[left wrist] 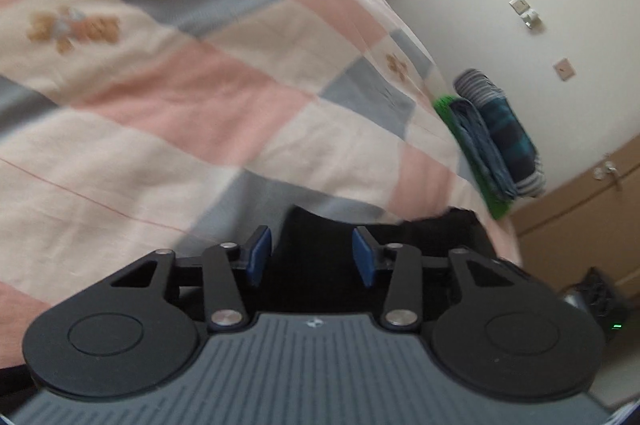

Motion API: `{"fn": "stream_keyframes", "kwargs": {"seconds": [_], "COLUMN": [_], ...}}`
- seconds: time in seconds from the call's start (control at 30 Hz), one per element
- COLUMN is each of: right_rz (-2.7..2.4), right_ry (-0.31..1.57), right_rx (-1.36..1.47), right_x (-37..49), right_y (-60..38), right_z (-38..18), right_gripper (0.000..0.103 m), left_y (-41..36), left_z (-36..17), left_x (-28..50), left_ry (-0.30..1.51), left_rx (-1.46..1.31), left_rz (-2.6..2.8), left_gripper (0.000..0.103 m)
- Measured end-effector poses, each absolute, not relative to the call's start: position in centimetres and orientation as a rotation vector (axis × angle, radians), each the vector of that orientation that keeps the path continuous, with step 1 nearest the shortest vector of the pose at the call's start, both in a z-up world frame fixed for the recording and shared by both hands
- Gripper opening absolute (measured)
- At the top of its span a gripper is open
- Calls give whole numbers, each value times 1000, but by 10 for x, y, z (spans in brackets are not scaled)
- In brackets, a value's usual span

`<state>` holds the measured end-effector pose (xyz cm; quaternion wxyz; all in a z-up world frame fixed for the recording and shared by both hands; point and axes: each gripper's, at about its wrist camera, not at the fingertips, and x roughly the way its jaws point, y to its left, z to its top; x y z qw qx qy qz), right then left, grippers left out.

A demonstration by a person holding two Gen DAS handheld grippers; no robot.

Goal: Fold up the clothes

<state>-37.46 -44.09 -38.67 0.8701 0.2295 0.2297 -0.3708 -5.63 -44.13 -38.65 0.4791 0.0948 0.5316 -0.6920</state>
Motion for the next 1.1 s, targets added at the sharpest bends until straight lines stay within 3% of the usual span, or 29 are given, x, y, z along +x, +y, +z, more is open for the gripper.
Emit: {"fn": "stream_keyframes", "kwargs": {"seconds": [0.27, 0.43, 0.47, 0.57, 0.63, 0.7, 0.77, 0.93, 1.1], "right_rz": [-753, -768, -777, -751, -714, -706, -770, -876, -945], "right_ry": [471, 474, 485, 518, 570, 662, 773, 810, 724], "right_rx": [509, 445, 419, 297, 195, 86, 40, 106, 213], "right_x": [-385, -369, -363, -341, -322, -302, -298, -330, -357], "right_y": [-445, -450, -450, -447, -442, -440, -445, -455, -452], "right_z": [-385, -381, -380, -380, -384, -394, -408, -416, -395], "right_gripper": [61, 61, 60, 40, 32, 12, 0, 0, 0], "left_y": [-457, -465, -467, -455, -441, -430, -430, -441, -423], "left_z": [-421, -412, -410, -403, -394, -386, -385, -402, -378], "left_x": [-27, -51, -57, -68, -70, -75, -81, -75, -54], "left_ry": [1589, 1516, 1480, 1316, 1214, 1112, 1037, 1028, 884], "left_rx": [188, 154, 160, 168, 117, 106, 162, 216, 228], "left_rz": [-1658, -1740, -1738, -1759, -1782, -1791, -1777, -1743, -1619], "left_gripper": [29, 30, 22, 7, 5, 5, 5, 7, 14]}}
